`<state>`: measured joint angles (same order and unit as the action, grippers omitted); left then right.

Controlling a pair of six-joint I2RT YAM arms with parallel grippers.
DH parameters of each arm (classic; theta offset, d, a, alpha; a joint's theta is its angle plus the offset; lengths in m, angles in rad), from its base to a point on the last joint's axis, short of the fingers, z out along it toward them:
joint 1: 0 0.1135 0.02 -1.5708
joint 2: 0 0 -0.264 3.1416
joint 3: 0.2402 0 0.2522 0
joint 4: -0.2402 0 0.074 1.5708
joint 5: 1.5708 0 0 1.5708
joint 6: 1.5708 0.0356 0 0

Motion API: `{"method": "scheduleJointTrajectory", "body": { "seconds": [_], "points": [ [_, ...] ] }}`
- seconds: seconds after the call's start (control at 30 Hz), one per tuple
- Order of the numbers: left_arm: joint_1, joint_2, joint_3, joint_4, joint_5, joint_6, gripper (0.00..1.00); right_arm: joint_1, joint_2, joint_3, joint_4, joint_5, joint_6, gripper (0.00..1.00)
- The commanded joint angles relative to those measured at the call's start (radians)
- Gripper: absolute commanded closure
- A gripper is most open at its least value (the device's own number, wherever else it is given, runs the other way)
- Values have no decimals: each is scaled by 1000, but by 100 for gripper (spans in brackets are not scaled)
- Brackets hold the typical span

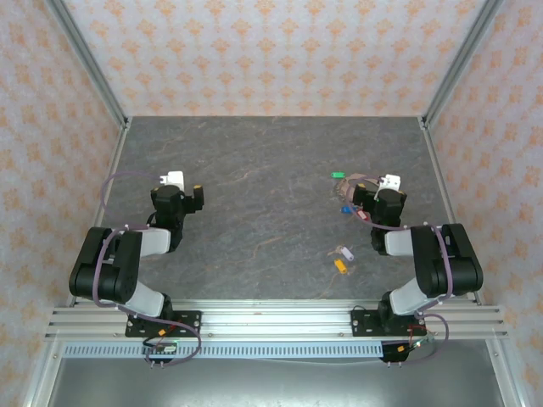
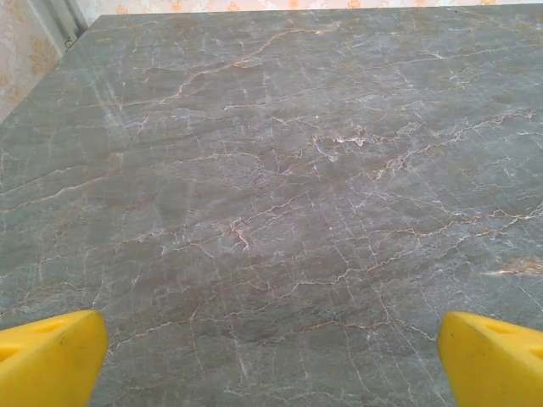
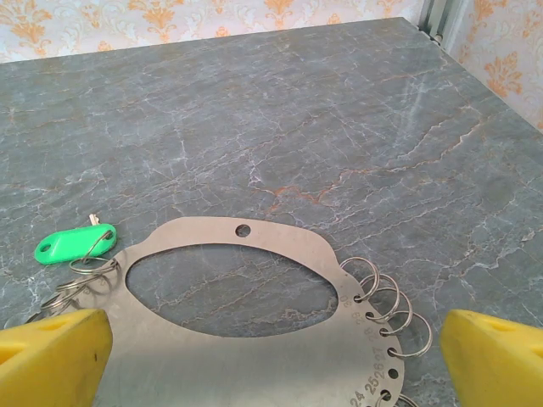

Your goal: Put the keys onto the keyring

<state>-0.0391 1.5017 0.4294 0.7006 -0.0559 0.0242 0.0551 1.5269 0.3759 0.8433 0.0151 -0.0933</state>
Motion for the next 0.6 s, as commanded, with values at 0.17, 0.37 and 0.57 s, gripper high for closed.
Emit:
{"method": "scheduleJointTrajectory", "body": {
  "seconds": [0.17,0.37,0.57],
  "points": [
    [1,-11,16,4,5,-4,0,-8,-4,13,-6,-8,4,1],
    [1,-11,16,4,6,-4,0,-8,-2,18,-12,-4,6,1],
    [2,-11,16,5,5,-4,0,-8,1,20,-15,2,11,1]
  ]
}}
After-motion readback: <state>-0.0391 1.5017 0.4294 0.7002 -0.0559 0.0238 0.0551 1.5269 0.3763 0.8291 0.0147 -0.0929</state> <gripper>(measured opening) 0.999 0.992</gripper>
